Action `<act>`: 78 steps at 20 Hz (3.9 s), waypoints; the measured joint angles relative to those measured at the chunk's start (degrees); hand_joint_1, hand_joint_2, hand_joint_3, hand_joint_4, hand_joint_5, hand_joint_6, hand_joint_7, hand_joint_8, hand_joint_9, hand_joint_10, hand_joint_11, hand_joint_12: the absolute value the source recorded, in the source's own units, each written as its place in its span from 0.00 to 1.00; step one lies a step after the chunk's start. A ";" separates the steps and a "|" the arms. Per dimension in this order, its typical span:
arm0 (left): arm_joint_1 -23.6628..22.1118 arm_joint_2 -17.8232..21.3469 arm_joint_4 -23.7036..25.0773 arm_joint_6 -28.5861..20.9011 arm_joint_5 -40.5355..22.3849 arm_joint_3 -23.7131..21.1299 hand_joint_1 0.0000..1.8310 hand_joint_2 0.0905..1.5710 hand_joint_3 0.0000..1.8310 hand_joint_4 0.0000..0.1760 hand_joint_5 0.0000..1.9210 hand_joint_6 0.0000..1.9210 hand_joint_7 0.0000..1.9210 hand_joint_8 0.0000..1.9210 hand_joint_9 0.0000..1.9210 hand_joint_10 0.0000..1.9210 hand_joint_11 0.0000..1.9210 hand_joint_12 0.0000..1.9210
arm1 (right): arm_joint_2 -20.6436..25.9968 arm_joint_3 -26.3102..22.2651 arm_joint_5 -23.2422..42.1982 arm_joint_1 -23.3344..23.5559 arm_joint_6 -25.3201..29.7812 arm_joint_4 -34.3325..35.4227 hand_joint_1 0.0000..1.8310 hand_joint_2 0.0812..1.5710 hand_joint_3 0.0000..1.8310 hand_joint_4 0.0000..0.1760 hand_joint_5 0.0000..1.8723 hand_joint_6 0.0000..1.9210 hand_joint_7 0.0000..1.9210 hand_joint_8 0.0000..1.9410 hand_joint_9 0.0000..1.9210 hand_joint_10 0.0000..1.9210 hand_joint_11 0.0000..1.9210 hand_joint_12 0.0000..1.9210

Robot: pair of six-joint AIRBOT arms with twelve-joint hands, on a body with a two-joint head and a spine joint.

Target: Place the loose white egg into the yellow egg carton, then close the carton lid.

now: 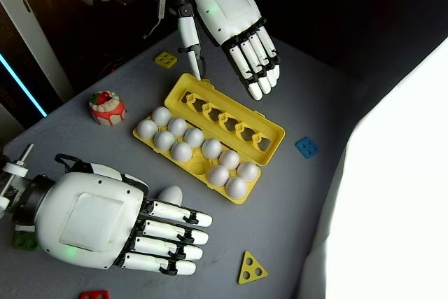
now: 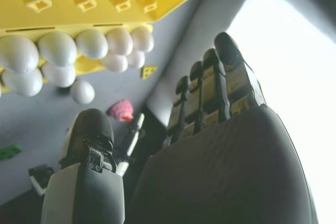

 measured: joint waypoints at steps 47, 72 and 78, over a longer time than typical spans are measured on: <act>-6.69 -0.85 1.40 3.67 -1.95 -0.28 0.14 0.82 0.00 0.03 0.00 0.00 0.05 0.00 0.06 0.00 0.00 0.32 | -9.73 8.85 -1.51 -4.87 -1.62 0.42 0.63 0.69 0.01 0.00 0.06 0.24 0.02 0.00 0.00 0.00 0.00 0.00; -7.10 -0.70 -3.30 3.69 -3.80 0.61 0.14 0.82 0.00 0.00 0.01 0.00 0.06 0.00 0.07 0.01 0.00 0.38 | -9.79 9.09 -0.66 -4.87 -1.62 -1.16 0.58 0.77 0.00 0.00 0.41 0.69 0.26 0.01 0.07 0.03 0.00 0.29; -7.13 -1.01 -2.40 3.69 -4.20 0.31 0.14 0.82 0.00 0.01 0.01 0.00 0.06 0.00 0.07 0.00 0.00 0.36 | -9.86 9.09 -0.66 -4.87 -1.29 -1.31 0.59 0.77 0.00 0.00 0.42 0.68 0.26 0.00 0.07 0.03 0.00 0.23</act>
